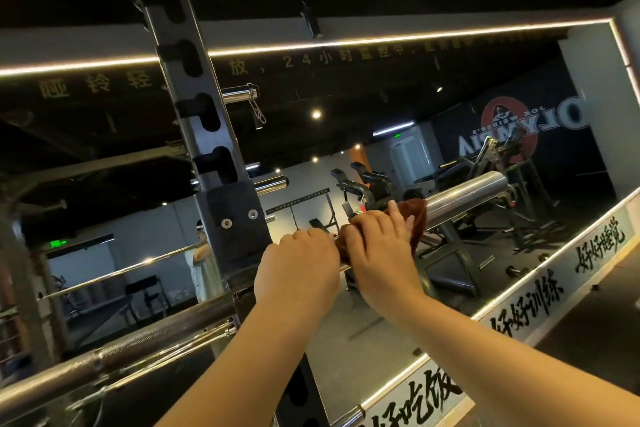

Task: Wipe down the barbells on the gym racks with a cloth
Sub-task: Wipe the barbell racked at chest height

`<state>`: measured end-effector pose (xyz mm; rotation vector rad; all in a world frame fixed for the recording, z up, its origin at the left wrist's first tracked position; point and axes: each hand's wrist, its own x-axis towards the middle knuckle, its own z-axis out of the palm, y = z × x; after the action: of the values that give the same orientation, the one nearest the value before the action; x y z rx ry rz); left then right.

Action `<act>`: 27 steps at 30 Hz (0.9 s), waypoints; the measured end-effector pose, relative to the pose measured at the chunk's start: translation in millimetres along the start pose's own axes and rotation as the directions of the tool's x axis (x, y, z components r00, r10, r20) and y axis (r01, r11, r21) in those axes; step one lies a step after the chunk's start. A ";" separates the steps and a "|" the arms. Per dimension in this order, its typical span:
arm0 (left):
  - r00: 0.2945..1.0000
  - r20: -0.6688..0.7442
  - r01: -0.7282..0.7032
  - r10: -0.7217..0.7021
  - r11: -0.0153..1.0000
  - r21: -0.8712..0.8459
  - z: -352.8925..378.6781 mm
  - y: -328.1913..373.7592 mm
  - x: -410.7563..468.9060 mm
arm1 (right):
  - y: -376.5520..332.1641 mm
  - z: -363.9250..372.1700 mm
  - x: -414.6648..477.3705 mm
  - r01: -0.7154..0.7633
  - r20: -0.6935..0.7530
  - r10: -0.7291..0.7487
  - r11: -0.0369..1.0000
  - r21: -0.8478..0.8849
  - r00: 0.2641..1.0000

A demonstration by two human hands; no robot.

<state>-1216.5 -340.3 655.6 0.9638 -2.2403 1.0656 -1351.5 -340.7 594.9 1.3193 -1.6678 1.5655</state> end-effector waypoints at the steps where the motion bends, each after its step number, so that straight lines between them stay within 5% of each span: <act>1: 1.000 -0.005 0.000 0.000 1.000 0.004 0.6 -0.2 -0.3 | -1.3 1.0 -2.0 0.034 0.019 -0.034 0.999 -0.006 0.999; 6: 0.999 0.032 -0.008 0.007 1.000 0.016 2.0 -1.7 -0.6 | 41.7 -18.1 6.4 0.270 0.133 -0.256 0.958 -0.098 0.957; 13: 1.000 0.014 -0.013 0.013 1.000 0.006 1.5 -1.4 -1.0 | 17.1 -12.1 6.7 0.029 0.044 -0.028 0.999 -0.028 0.999; 20: 0.999 0.035 -0.014 0.014 1.000 -0.009 0.6 -1.4 -1.7 | 44.1 -25.3 16.0 0.288 0.214 -0.261 0.952 -0.102 0.941; 27: 0.999 0.041 0.005 -0.005 1.000 -0.007 -0.5 0.6 -0.2 | 25.4 -10.5 15.1 0.051 0.051 -0.047 0.994 -0.094 0.998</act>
<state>-1216.7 -339.6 655.5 0.9965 -2.2721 1.0435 -1382.6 -338.7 598.5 1.3485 -1.7043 1.4189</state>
